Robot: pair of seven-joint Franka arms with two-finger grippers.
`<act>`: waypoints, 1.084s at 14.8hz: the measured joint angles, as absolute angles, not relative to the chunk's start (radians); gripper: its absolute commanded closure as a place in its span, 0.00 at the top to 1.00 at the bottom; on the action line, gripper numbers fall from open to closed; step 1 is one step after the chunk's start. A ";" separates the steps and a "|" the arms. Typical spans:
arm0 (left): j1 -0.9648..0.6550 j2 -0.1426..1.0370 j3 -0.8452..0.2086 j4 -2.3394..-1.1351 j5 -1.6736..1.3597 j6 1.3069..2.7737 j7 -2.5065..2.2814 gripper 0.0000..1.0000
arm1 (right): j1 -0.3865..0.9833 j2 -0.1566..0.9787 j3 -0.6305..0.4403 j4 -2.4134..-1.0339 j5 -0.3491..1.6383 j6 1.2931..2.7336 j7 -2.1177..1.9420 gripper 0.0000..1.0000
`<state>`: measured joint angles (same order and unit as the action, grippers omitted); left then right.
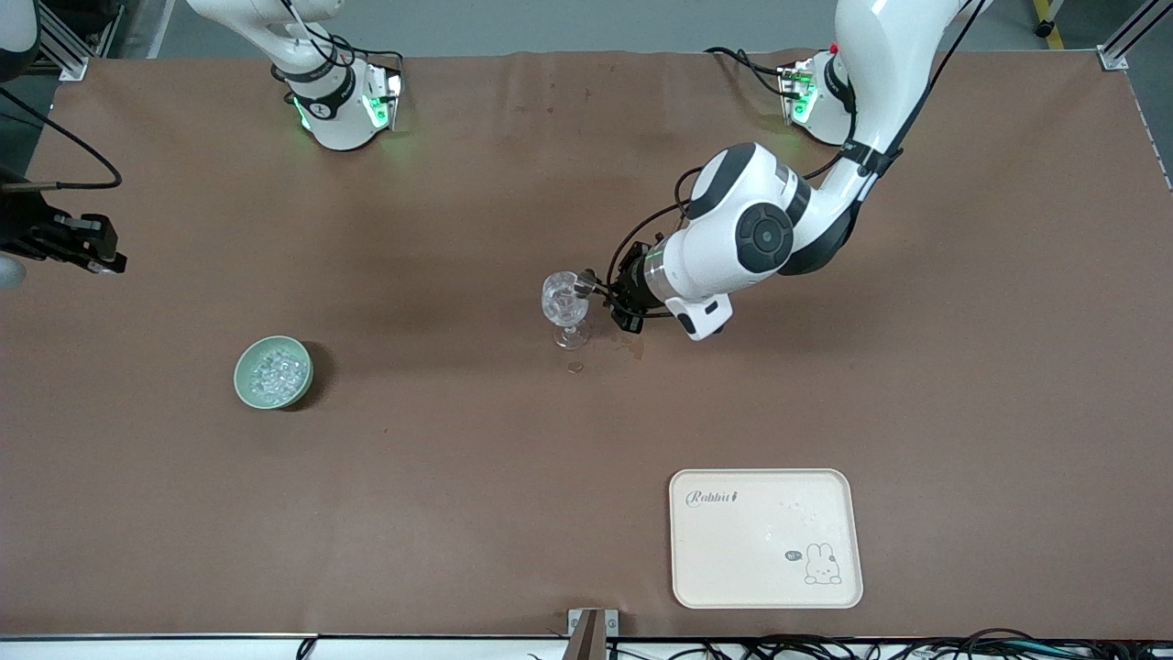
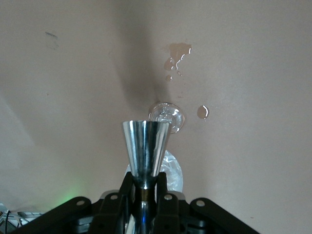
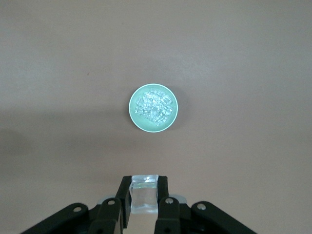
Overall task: Pour wine and add ice with both arms
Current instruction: 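Tilt the jigger to pour into the wine glass with the left gripper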
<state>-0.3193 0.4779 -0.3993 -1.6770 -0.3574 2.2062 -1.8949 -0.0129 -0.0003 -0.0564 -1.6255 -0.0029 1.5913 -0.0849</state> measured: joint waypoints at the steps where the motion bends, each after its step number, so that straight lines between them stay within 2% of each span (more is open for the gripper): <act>1: -0.325 0.478 -0.399 -1.677 -0.352 2.206 -1.901 0.00 | -0.013 -0.001 -0.056 -1.626 -0.003 1.591 -0.085 0.05; 16: -0.402 0.505 -0.398 -1.639 -0.116 2.206 -2.081 0.00 | -0.013 -0.006 -0.056 -1.631 -0.003 1.590 -0.085 0.05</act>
